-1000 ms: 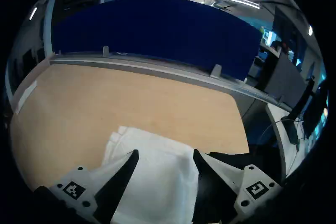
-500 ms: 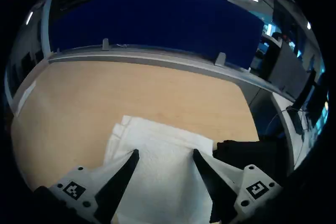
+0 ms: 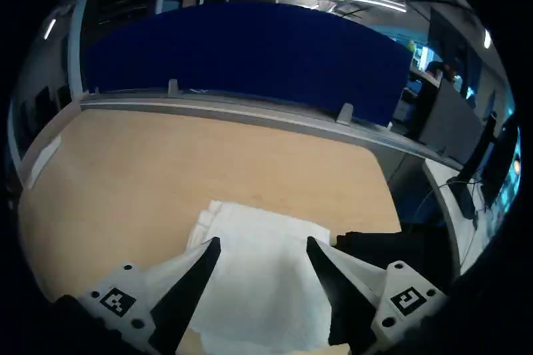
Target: Fold towel
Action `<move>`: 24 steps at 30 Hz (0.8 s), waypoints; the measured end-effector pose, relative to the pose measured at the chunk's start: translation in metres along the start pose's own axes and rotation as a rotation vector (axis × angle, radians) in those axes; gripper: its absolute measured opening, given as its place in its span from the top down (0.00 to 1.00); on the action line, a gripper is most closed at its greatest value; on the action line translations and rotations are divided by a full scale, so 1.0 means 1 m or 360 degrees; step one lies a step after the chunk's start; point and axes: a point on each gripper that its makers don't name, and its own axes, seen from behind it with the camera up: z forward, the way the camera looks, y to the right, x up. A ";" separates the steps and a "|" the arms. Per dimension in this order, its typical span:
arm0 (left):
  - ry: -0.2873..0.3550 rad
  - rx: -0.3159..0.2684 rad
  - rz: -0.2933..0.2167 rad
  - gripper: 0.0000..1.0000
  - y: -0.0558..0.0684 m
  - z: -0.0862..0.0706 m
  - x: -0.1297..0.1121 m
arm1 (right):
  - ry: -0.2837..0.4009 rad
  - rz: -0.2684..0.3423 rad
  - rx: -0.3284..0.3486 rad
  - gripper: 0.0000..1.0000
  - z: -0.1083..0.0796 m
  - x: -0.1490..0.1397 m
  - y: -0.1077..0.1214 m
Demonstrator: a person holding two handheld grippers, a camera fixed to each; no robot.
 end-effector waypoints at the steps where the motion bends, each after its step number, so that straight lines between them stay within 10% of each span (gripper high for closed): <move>1: 0.0001 -0.0004 0.0001 0.05 0.001 0.000 0.000 | -0.0003 -0.0001 -0.0002 0.00 -0.002 -0.002 -0.001; 24: 0.0004 -0.0008 0.0009 0.05 -0.001 0.000 -0.005 | -0.0183 -0.0008 -0.0011 0.00 -0.005 -0.079 -0.011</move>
